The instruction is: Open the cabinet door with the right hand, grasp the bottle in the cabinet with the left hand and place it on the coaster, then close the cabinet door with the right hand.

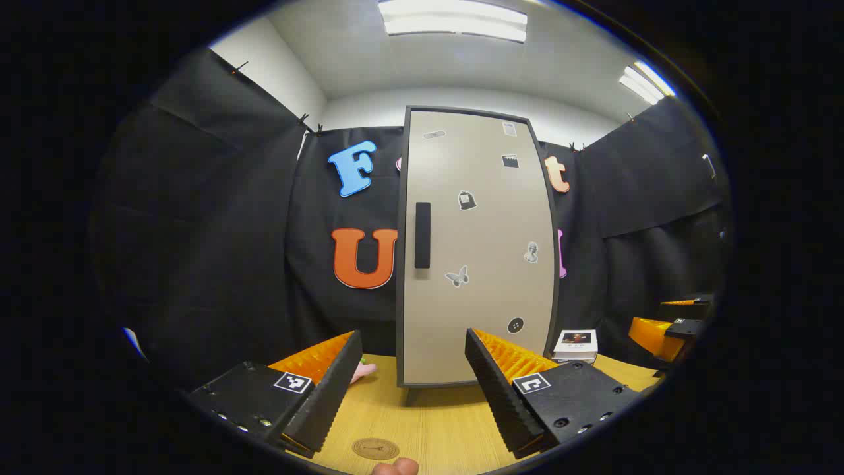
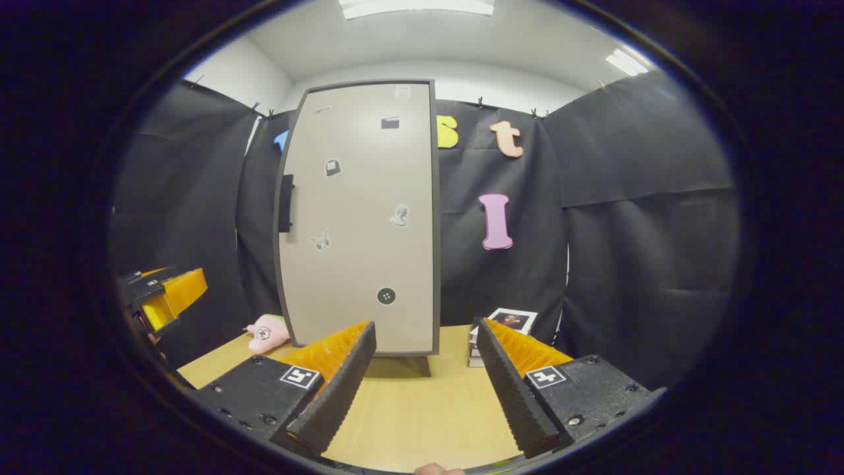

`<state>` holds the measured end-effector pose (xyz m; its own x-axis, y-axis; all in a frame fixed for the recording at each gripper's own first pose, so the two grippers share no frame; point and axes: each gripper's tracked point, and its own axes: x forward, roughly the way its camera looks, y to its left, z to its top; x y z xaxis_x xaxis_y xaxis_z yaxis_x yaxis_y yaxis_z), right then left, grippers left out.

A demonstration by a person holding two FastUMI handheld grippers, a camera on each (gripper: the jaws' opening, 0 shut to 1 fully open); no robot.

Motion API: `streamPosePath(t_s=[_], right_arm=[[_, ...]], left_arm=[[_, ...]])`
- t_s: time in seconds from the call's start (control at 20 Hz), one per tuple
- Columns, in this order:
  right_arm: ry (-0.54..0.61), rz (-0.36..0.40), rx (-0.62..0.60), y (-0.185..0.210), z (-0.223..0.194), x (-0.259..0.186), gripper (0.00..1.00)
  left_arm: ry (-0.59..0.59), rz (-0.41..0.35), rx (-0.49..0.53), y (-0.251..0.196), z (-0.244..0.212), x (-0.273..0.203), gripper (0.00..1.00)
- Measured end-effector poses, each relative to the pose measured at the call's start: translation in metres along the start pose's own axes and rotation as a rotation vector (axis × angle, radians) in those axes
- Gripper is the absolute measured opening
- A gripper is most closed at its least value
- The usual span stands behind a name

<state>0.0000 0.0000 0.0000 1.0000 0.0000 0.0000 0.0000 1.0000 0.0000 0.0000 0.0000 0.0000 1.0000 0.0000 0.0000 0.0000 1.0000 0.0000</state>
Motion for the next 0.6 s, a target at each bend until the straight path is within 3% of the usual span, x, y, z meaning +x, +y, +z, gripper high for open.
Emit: streamPosePath(t_s=[0.6], right_arm=[[-0.048, 0.022, -0.021, 0.01, 0.013, -0.016, 0.99]], left_arm=[[-0.005, -0.04, -0.034, -0.009, 0.005, -0.009, 0.95]])
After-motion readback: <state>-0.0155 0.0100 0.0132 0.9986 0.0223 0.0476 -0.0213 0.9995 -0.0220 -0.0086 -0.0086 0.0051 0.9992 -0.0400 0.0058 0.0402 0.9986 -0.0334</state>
